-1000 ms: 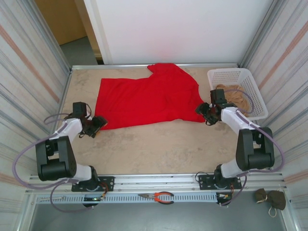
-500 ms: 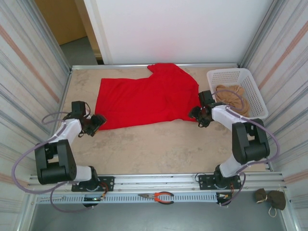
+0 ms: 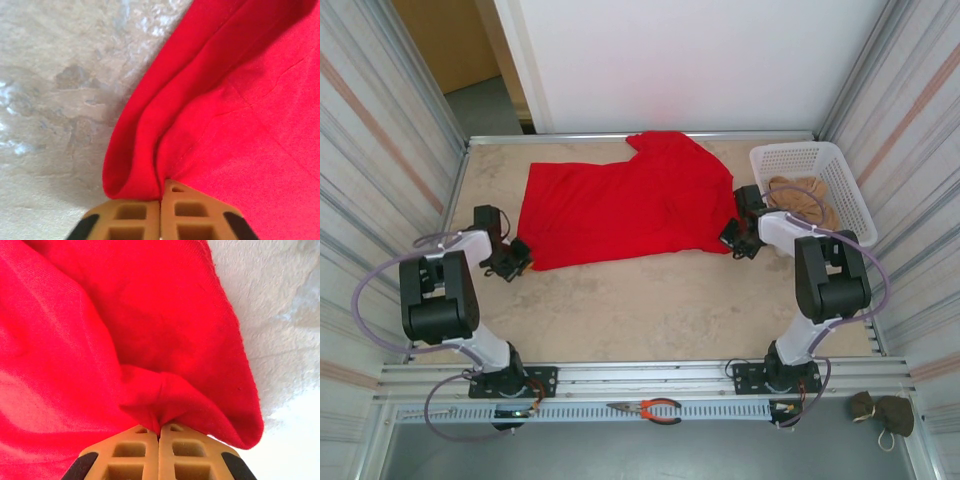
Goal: Fold the inside-out t-shirt
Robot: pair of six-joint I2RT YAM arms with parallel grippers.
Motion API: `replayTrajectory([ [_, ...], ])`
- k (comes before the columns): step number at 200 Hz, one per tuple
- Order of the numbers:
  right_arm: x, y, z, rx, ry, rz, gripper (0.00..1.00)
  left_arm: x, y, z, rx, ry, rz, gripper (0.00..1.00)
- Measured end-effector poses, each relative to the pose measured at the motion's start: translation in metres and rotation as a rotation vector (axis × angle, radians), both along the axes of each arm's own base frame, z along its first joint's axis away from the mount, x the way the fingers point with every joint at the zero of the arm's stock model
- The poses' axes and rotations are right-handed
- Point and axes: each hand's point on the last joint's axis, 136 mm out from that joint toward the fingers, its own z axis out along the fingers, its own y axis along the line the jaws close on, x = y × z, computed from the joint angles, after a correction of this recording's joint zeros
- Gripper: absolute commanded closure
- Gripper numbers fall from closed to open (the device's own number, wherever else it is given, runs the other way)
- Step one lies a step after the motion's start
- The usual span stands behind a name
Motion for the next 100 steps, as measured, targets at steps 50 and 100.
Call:
replayTrajectory([
  [50, -0.03, -0.007, 0.026, 0.029, -0.045, 0.001, 1.0, 0.007, 0.022, 0.017, 0.019, -0.093, 0.031, 1.0],
  [100, -0.073, -0.002, 0.037, 0.047, -0.065, 0.038, 1.0, -0.031, 0.022, 0.031, -0.006, -0.163, 0.073, 1.0],
])
